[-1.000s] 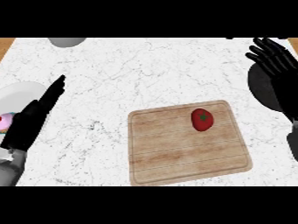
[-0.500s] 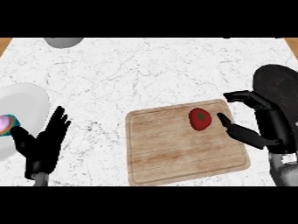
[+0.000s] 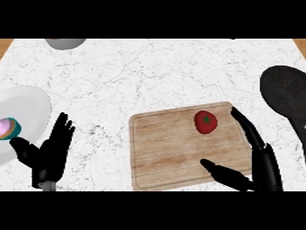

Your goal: Pick the tomato from the cutting board and place it in the pan

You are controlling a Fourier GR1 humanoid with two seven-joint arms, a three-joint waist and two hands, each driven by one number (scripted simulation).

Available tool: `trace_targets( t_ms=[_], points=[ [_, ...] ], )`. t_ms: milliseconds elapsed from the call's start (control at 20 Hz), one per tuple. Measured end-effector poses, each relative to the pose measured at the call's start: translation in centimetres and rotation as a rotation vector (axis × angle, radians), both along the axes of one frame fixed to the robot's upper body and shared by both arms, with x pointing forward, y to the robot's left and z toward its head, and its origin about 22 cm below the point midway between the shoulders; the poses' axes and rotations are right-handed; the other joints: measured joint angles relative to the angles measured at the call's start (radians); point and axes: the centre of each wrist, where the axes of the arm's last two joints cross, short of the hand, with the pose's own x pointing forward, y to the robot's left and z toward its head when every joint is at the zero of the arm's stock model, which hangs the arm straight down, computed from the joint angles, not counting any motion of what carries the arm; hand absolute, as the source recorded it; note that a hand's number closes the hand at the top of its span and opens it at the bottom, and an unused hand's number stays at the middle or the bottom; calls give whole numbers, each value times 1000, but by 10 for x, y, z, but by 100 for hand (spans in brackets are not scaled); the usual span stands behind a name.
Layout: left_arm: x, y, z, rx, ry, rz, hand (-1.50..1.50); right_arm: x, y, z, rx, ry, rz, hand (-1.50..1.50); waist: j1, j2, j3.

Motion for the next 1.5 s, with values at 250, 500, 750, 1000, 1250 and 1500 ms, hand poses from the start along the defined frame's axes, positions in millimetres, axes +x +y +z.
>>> trace_targets(
  t_ms=[250,500,750,1000,1250,1500],
  points=[
    [1,-6,-1,-3,-17,-3,0,21,14,30,-96,63,-88,-150,14,3,1],
    [3,-9,0,-2,-17,-15,0,52,17,62,-245,230,-103,-150,27,6,0],
    [6,-13,-1,-9,-19,-32,0,79,23,77,-466,469,-76,-150,38,8,0],
    [3,-12,0,-7,-25,-29,0,116,33,96,-583,594,-49,-150,37,8,2],
    [2,-12,-1,-7,-16,-20,0,133,45,93,-669,686,-21,-150,29,7,3],
    [1,-8,-3,-8,-15,-18,0,144,43,76,-716,847,58,-150,26,6,5]
  ],
)
